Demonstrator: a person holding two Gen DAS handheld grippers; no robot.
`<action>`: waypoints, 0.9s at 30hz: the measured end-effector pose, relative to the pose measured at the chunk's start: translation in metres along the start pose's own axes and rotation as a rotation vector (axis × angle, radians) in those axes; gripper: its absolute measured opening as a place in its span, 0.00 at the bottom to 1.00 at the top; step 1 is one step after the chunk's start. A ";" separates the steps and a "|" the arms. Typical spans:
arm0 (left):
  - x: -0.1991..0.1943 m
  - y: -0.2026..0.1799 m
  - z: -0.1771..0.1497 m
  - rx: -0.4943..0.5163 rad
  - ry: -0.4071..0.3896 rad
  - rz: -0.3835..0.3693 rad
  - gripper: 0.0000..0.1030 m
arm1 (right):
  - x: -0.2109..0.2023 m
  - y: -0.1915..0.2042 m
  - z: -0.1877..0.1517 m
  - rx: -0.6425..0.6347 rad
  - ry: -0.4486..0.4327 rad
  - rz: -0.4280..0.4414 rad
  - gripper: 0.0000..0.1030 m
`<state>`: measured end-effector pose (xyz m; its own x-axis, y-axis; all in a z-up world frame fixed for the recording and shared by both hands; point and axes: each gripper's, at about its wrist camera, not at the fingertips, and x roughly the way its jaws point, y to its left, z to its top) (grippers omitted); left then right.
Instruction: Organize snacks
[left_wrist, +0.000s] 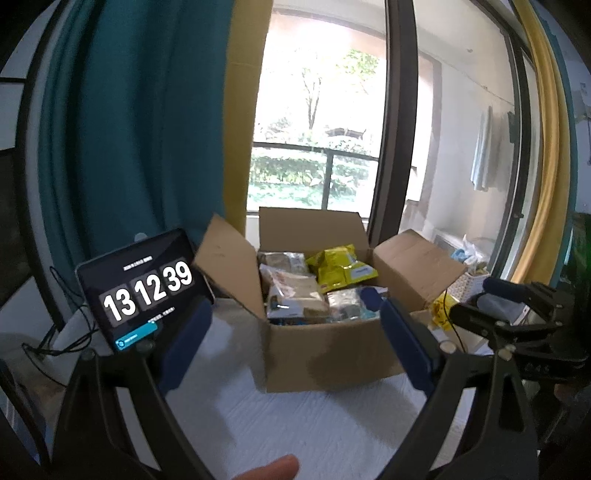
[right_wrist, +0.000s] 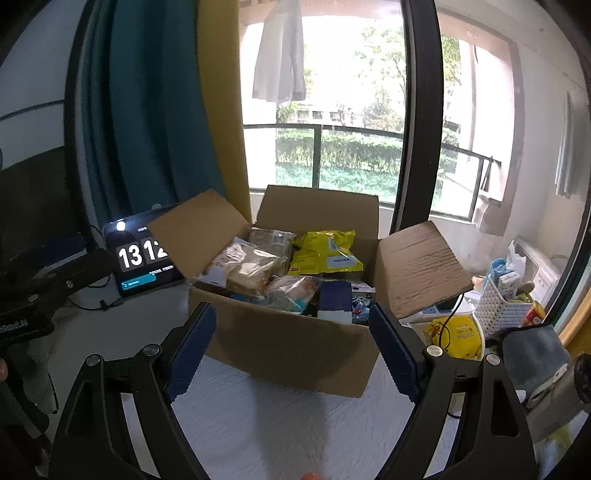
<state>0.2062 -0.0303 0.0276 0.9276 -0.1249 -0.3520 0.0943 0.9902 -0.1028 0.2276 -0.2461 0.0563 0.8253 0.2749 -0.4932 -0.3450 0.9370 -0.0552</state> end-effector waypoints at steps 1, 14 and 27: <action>-0.005 0.000 0.000 0.002 -0.008 0.004 0.91 | -0.004 0.002 0.000 0.000 -0.005 -0.001 0.84; -0.075 -0.015 0.002 0.065 -0.109 0.032 0.91 | -0.085 0.035 0.002 -0.035 -0.120 -0.031 0.84; -0.128 -0.021 0.014 0.096 -0.190 0.030 0.91 | -0.150 0.047 0.007 -0.023 -0.248 -0.057 0.84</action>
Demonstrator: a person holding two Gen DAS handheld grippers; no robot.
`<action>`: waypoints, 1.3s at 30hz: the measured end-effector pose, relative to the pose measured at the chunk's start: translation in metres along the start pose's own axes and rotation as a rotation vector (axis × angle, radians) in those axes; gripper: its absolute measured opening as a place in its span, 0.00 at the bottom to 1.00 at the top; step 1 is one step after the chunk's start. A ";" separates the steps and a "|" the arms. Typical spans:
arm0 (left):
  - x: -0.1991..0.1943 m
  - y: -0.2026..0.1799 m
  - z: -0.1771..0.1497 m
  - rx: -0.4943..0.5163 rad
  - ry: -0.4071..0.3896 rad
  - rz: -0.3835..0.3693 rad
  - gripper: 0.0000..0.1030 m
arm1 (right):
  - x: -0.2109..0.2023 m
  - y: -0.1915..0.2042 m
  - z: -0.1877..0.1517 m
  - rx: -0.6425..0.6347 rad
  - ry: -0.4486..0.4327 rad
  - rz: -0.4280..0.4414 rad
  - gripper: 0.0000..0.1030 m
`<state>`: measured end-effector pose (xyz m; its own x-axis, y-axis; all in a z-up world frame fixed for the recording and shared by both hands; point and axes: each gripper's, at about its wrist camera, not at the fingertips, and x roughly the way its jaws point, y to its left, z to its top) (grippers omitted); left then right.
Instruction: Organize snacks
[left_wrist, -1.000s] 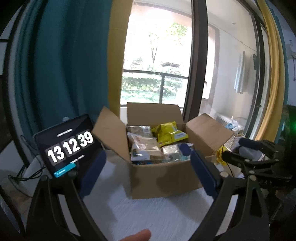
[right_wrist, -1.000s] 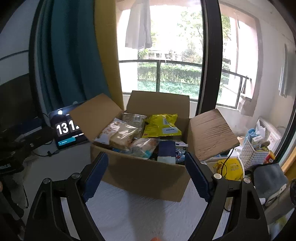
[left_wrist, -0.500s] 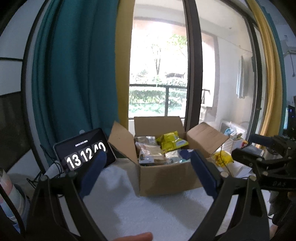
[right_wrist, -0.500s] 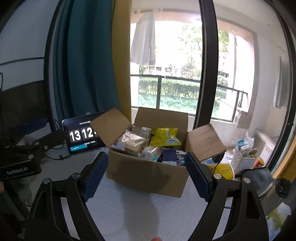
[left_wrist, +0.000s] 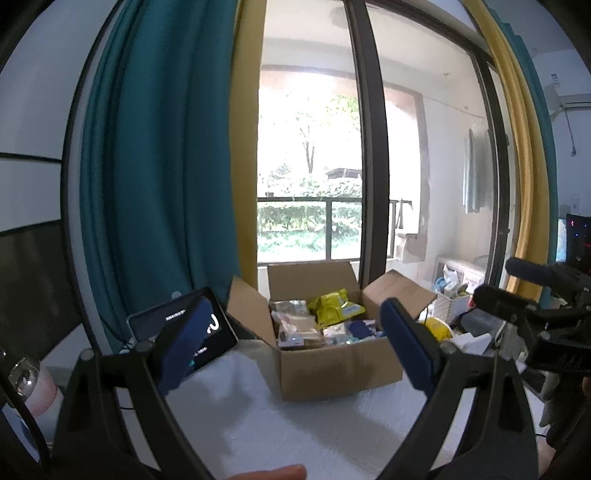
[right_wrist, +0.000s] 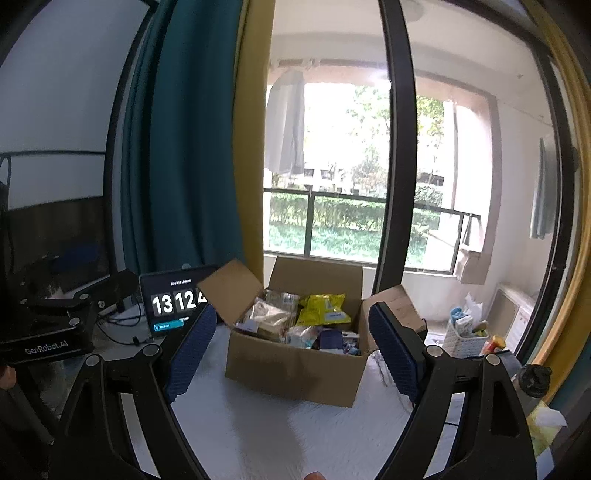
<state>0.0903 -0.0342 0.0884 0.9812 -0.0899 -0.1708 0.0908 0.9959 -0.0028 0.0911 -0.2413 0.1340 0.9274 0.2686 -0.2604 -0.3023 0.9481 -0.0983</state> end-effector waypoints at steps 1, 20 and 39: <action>-0.003 0.000 0.001 0.001 0.000 -0.007 0.91 | -0.003 0.001 0.001 0.001 -0.007 -0.004 0.84; -0.034 -0.001 0.011 -0.008 -0.065 -0.001 0.91 | -0.029 -0.005 0.005 0.032 -0.060 -0.050 0.85; -0.035 -0.001 0.012 -0.007 -0.067 -0.007 0.91 | -0.035 -0.004 0.004 0.036 -0.055 -0.057 0.85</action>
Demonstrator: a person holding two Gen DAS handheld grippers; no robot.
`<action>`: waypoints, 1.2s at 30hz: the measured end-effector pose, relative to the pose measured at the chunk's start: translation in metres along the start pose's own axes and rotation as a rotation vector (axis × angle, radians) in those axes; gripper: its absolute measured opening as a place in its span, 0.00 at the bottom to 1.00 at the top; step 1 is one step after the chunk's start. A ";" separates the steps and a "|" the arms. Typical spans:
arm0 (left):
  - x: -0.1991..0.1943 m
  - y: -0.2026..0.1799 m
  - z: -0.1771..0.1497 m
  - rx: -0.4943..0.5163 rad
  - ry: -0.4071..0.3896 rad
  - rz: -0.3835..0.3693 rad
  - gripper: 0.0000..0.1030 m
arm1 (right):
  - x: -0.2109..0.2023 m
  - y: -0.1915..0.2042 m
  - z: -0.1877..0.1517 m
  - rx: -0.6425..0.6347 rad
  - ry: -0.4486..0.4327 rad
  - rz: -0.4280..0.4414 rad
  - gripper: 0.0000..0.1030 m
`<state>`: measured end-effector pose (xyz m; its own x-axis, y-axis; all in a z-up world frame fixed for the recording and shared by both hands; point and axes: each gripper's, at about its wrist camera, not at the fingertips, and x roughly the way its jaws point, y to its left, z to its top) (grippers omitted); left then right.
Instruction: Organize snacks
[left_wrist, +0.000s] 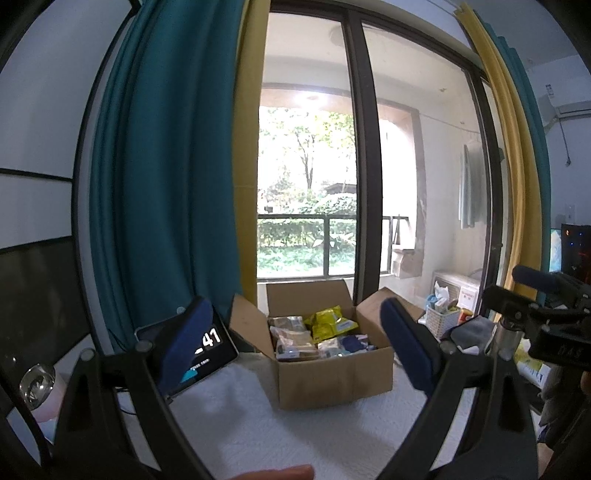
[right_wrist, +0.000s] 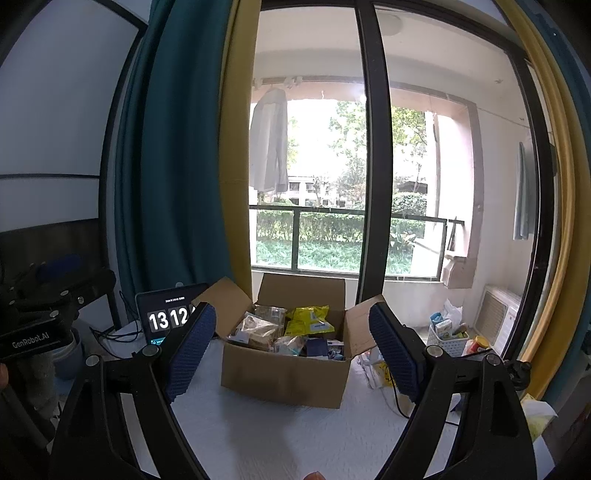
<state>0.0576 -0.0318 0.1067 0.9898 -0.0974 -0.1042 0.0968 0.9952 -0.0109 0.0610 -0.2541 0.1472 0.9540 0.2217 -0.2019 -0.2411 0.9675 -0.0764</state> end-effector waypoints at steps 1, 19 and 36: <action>0.000 0.000 0.000 0.000 -0.001 0.000 0.91 | 0.000 0.000 0.000 0.000 0.000 -0.001 0.85; -0.002 -0.003 -0.002 0.011 0.003 0.003 0.91 | -0.002 0.003 0.000 -0.006 0.002 -0.003 0.85; -0.002 -0.003 -0.002 0.002 0.005 -0.007 0.91 | -0.003 0.000 0.001 -0.006 0.007 -0.003 0.85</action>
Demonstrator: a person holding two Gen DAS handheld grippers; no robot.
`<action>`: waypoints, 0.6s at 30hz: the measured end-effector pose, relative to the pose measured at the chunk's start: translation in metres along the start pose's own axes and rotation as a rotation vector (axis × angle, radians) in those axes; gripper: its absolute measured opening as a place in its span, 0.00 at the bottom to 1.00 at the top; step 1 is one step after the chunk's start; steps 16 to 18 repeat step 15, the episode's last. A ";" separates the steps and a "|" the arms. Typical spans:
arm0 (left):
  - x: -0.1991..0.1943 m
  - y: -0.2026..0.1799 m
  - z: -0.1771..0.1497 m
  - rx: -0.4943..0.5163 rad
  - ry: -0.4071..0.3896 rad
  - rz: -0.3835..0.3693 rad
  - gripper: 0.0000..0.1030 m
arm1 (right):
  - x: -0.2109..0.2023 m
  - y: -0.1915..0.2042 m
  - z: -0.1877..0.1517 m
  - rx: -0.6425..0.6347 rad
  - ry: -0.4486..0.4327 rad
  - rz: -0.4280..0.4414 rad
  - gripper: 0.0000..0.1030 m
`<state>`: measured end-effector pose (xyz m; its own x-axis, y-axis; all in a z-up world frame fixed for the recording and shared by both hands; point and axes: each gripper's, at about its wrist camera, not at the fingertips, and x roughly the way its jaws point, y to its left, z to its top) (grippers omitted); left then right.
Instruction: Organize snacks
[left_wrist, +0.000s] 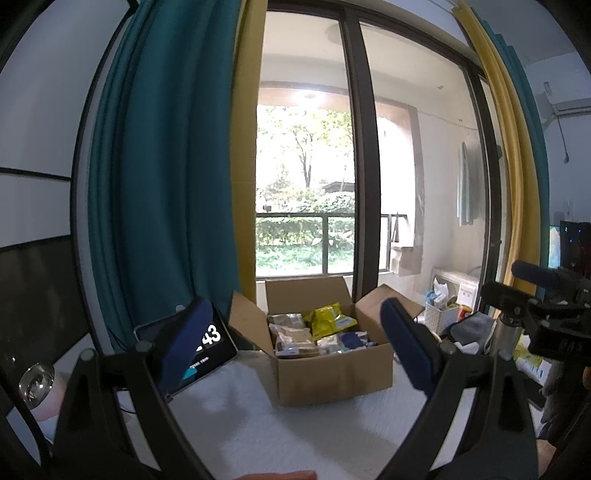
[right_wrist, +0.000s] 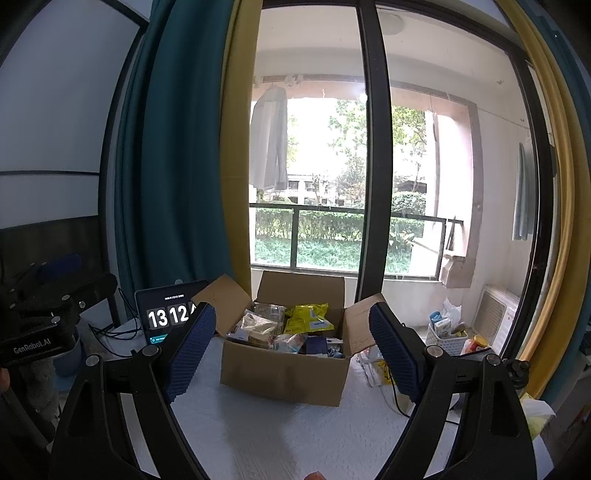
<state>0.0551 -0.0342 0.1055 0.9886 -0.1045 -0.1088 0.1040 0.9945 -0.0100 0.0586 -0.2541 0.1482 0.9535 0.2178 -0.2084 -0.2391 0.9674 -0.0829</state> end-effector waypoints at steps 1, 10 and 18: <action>0.000 0.001 0.000 -0.001 -0.001 -0.001 0.91 | 0.001 0.000 0.000 -0.001 0.002 0.000 0.85; 0.005 -0.002 -0.001 0.001 0.009 -0.011 0.91 | 0.006 -0.003 -0.001 0.002 0.018 -0.009 0.85; 0.012 -0.001 -0.003 -0.003 0.017 -0.010 0.91 | 0.014 -0.004 -0.002 0.005 0.030 -0.002 0.85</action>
